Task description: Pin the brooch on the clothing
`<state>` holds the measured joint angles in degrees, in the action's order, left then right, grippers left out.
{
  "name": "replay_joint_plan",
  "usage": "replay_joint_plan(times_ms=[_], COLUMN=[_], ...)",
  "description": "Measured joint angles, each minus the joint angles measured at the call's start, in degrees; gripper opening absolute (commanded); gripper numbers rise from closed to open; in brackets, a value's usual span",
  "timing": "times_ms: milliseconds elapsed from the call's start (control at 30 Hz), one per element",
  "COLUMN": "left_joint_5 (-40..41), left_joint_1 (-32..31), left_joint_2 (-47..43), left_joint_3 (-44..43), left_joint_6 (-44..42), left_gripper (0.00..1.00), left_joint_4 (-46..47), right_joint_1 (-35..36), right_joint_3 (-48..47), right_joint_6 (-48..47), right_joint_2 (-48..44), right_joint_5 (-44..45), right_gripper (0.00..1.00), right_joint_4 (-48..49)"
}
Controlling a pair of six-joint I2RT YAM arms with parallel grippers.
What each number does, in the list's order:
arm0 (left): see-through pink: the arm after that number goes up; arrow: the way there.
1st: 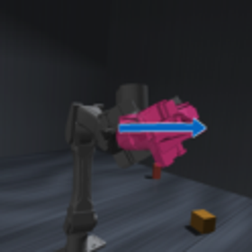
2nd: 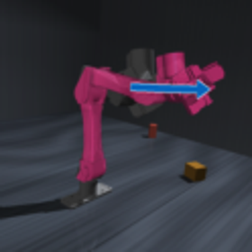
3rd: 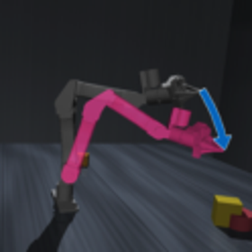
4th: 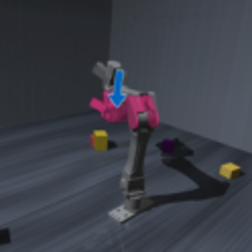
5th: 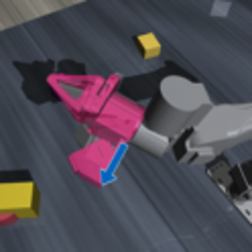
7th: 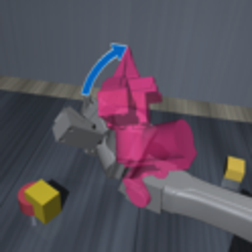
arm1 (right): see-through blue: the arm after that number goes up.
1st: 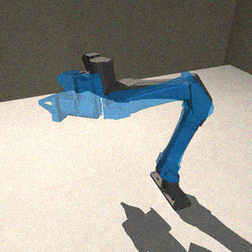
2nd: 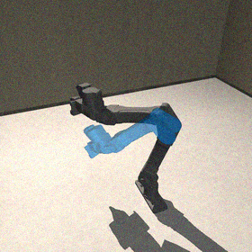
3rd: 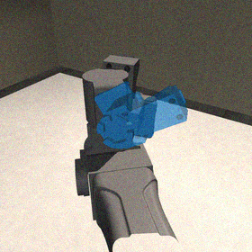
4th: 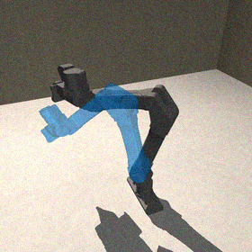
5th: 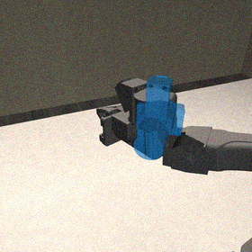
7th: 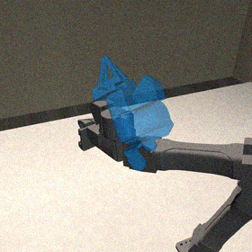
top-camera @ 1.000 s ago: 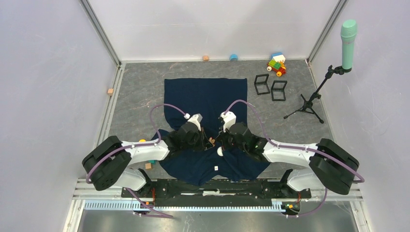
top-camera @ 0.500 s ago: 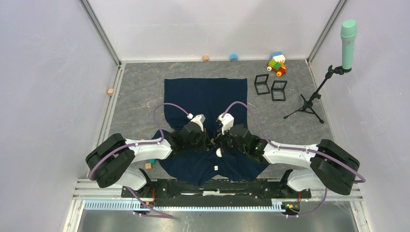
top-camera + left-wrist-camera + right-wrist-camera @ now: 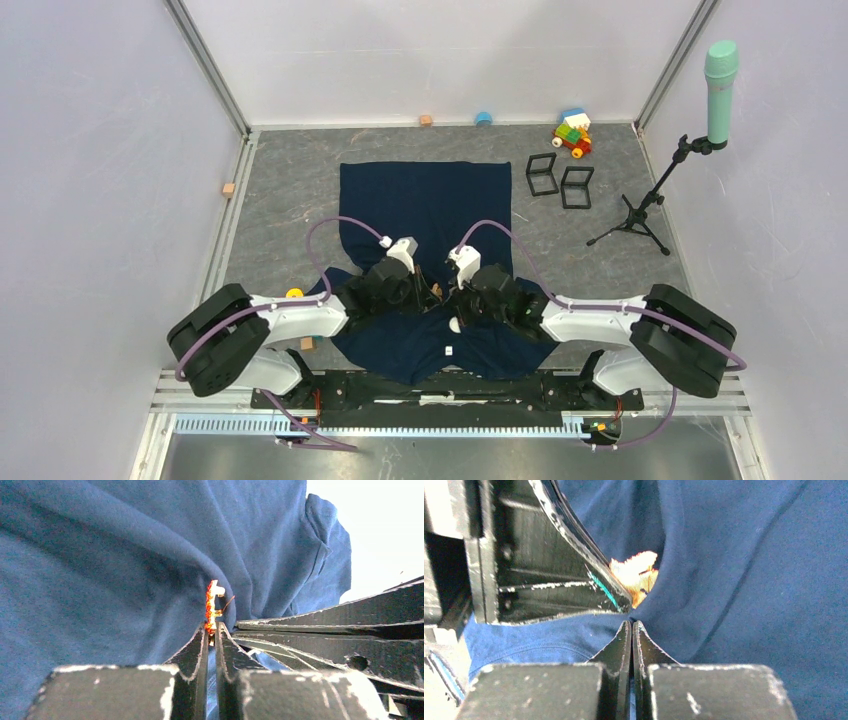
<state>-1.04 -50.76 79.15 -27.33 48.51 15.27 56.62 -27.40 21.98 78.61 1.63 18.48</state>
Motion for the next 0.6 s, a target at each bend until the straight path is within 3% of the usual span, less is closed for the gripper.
replay_joint_plan(times_ms=[300,600], left_joint_5=[1.0,1.4], left_joint_1=[0.0,-0.1], left_joint_2=[-2.1,-4.5], left_joint_3=[5.2,5.7], left_joint_6=[0.0,0.0], left_gripper=[0.02,0.02], left_joint_4=[7.7,8.5], right_joint_1=[0.4,0.7], right_joint_3=[2.3,3.8], right_joint_6=[2.3,2.6], right_joint_2=[-0.1,-6.8], right_joint_5=[-3.2,-0.5], right_gripper=[0.0,0.0], right_joint_4=[1.6,-0.1])
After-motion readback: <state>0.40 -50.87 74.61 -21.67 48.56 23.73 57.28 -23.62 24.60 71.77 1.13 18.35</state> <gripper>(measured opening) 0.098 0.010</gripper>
